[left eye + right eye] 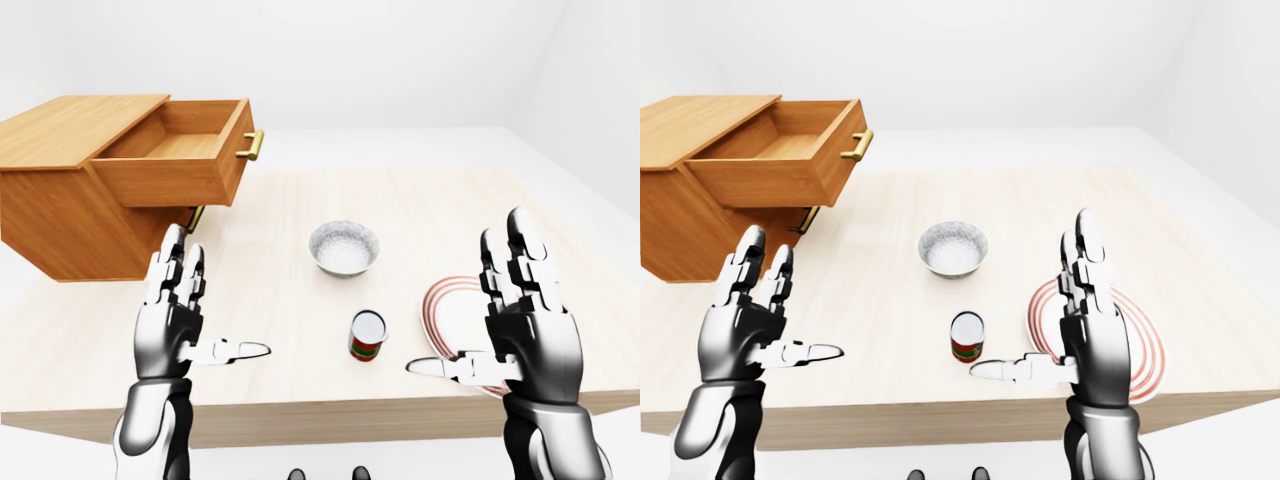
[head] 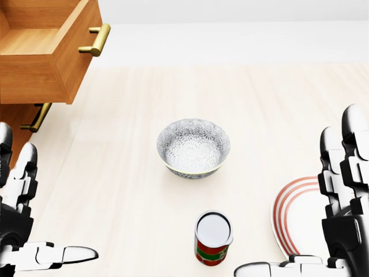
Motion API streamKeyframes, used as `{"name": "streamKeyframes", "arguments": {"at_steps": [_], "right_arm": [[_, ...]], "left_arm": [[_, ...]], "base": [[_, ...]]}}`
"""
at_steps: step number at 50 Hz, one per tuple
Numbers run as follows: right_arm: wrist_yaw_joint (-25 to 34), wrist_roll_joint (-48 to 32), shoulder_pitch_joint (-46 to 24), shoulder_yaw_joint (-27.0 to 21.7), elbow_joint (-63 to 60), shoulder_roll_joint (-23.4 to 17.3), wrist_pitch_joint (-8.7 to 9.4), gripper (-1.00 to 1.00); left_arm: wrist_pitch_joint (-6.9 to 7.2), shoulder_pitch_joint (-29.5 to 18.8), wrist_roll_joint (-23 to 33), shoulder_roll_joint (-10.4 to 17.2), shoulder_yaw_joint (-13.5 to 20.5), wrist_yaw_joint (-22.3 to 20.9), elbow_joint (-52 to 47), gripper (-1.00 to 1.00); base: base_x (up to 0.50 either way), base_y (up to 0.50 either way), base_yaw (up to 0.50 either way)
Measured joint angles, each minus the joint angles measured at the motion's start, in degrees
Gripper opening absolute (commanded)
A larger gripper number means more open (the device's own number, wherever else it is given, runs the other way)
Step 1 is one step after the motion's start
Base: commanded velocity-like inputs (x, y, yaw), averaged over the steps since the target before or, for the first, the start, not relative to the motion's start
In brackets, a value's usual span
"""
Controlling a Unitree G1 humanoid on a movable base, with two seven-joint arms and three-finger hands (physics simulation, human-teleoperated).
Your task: Put the ketchup in the top drawer of the cabinet.
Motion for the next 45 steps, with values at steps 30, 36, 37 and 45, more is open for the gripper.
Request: {"name": "streamKeyframes", "arguments": {"at_steps": [30,36,37,45], "right_arm": [[0.11,-0.51,0.16,0.21,0.33,0.06,0.00,1.00],[-0.28,-0.75,-0.11,0.32,0.65,0.04,0.00,1.00],[-0.37,-0.88,-0.14,0.33,0.63,0.02,0.00,1.00],[-0.84,-2.44,-0.14,0.49,0.71,-0.23,0.00,1.00]], "left_arm": [[0.31,0.79,-0.60,-0.37,0.75,-0.76,-2.16,1.00],[0.31,0.87,-0.60,-0.41,0.77,-0.79,-2.32,1.00],[0.31,0.88,-0.58,-0.42,0.76,-0.79,-2.32,1.00],[0.31,1.01,-0.41,-0.62,0.43,-0.83,-2.25,1.00]], "base": [[0.49,0.00,0.00],[0.00,0.00,0.00],[0.00,0.00,0.00],[0.04,0.35,0.00]]}}
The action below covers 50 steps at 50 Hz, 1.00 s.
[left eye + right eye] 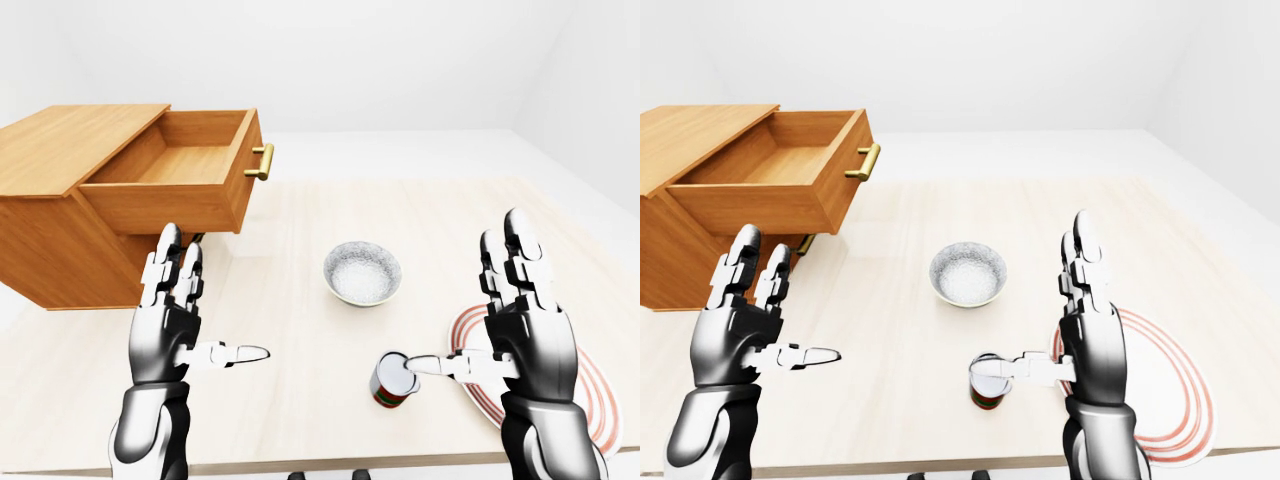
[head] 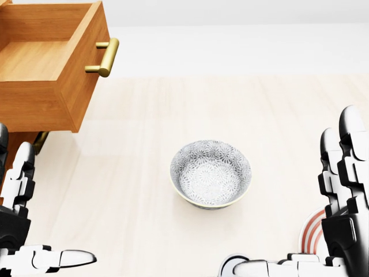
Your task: Put the ketchup in the top drawer of the cabinet.
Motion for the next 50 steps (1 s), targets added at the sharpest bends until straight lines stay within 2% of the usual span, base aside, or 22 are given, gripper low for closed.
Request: {"name": "streamKeyframes", "arguments": {"at_steps": [50], "right_arm": [[0.01,-2.07,0.06,0.39,0.68,0.01,0.00,1.00]], "left_arm": [[0.00,0.31,-0.29,0.05,0.50,-0.31,-1.10,1.00]], "base": [[0.07,0.50,0.00]]}}
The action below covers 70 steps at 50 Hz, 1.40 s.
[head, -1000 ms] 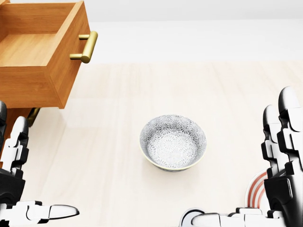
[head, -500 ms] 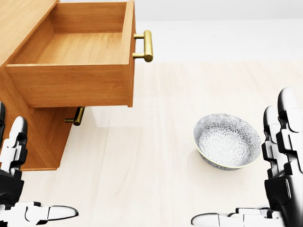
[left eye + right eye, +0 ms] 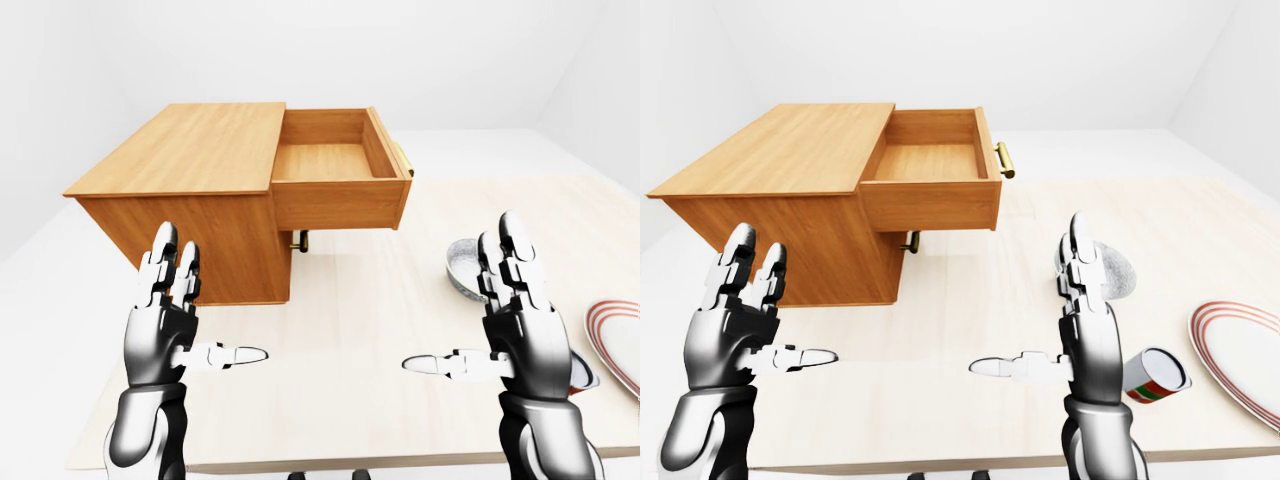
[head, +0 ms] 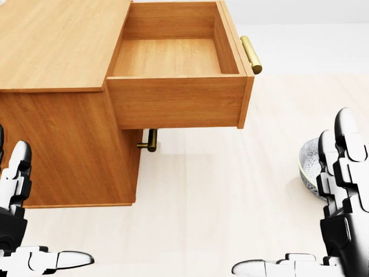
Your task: Put the ketchup in the top drawer of the cabinet.
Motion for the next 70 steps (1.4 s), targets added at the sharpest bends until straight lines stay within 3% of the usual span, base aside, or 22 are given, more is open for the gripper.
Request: {"name": "streamKeyframes", "arguments": {"at_steps": [23,30,35,40,48,54,65,70], "right_arm": [[0.22,2.36,0.41,-1.08,-0.44,0.42,0.00,1.00],[1.83,3.39,1.93,-3.40,-2.75,0.71,0.00,1.00],[5.60,3.58,2.11,-8.18,-7.44,1.06,0.00,1.00],[10.79,4.62,0.66,-16.37,-11.12,-0.21,0.00,1.00],[15.06,12.61,-0.78,-32.37,-11.12,-10.46,0.00,1.00],[17.60,16.30,-1.81,-40.57,-11.12,-17.90,0.00,1.00],[35.32,-0.94,-8.03,-45.23,-11.12,-21.42,0.00,1.00],[35.32,-8.73,-10.73,-47.39,-10.50,-21.92,0.00,1.00]], "left_arm": [[0.00,0.05,0.03,-0.02,-0.07,-0.06,0.00,1.00],[0.00,-0.01,-0.05,0.01,0.00,-0.15,0.27,1.00],[0.00,0.15,-0.12,-0.01,0.02,-0.26,0.22,1.00],[0.00,0.30,-0.20,-0.06,0.15,-0.38,0.06,1.00],[0.00,0.62,-0.12,-0.17,0.04,-0.49,-0.08,1.00],[0.00,0.77,-0.35,-0.19,0.27,-0.65,-0.50,1.00],[0.00,0.74,-0.37,-0.24,0.34,-0.84,-0.19,1.00],[-0.02,0.61,-0.42,-0.18,0.39,-0.92,0.24,1.00]], "base": [[0.02,0.10,0.00],[0.00,0.00,0.00],[0.00,0.00,0.00],[0.00,0.00,0.00],[0.00,0.00,0.00],[0.00,0.00,0.00],[0.00,0.00,0.00],[0.00,0.00,0.00]]}}
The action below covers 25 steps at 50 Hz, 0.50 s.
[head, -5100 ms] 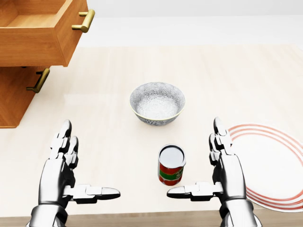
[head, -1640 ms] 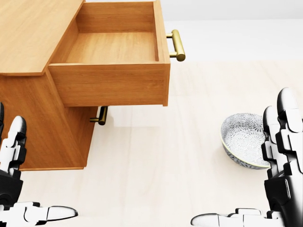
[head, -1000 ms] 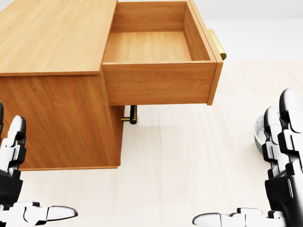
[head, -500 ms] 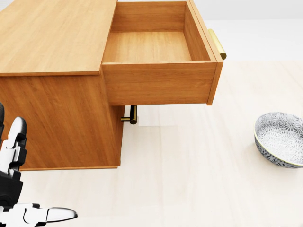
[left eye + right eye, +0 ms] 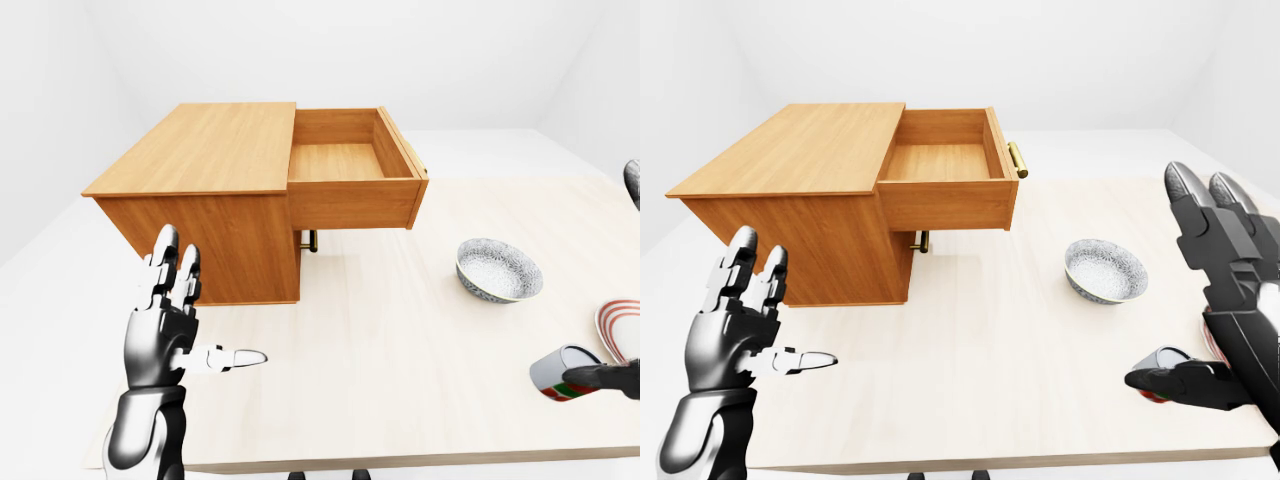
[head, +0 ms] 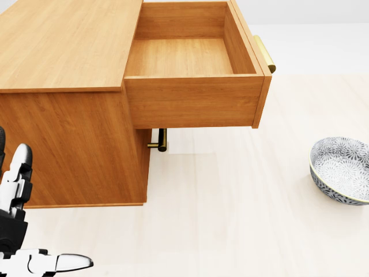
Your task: Put the ketchup in the top drawer of the cabinet.
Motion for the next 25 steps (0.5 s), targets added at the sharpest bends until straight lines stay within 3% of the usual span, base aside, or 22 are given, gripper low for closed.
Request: {"name": "streamKeyframes", "arguments": {"at_steps": [9,25], "right_arm": [[0.00,-8.18,-2.68,-4.14,3.40,-1.77,0.00,1.00],[0.00,-18.22,-5.48,-9.15,9.27,-9.30,0.00,1.00]], "left_arm": [[0.01,0.18,0.05,-0.02,-0.14,-0.08,0.08,1.00],[0.02,0.78,0.09,-0.23,-0.23,-0.08,-1.71,1.00]], "base": [[0.00,0.00,0.00],[0.00,0.00,0.00]]}}
